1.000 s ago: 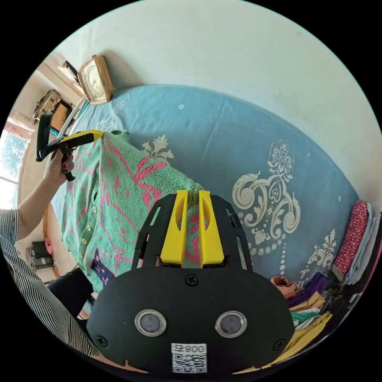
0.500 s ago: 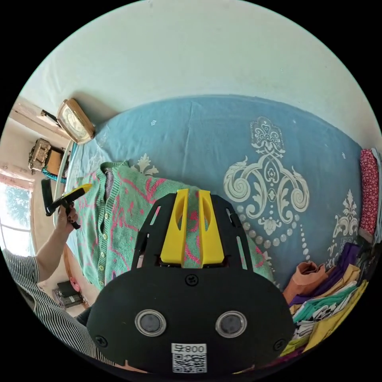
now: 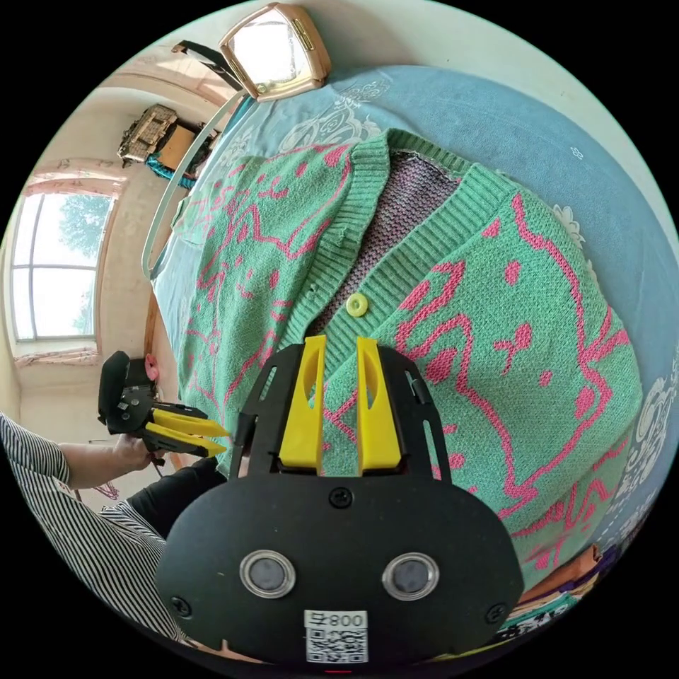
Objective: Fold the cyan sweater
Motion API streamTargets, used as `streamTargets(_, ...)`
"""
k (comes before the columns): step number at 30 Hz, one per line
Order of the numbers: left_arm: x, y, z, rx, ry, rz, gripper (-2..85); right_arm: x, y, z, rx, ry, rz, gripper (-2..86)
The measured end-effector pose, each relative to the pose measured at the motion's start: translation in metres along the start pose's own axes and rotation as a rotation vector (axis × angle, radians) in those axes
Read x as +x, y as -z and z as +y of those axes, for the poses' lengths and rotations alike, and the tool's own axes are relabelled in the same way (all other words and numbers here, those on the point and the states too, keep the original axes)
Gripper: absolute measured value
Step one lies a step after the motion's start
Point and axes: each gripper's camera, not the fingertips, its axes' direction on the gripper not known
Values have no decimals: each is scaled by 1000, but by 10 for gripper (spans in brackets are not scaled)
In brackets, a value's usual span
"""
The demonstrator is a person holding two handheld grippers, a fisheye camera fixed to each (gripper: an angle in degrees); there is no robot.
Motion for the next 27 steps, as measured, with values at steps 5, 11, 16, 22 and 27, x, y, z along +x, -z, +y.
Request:
streamTargets(5,-15,-18,28,-80,40,12,66,-9,-23,-25,-50,-78,67,59)
streamTargets(11,-23,-10,39,-80,21,37,24,-36,-38,-33,-77,-68,213,55)
streamTargets(16,-17,4,58,-62,-17,79,12,-47,-48,-33,-67,-55,268,35)
streamTargets(22,-11,20,78,-31,-52,143,9,-26,-38,-17,13,-128,105,10)
streamTargets(27,1,40,101,-8,-100,193,8,-31,9,11,190,-123,-59,7)
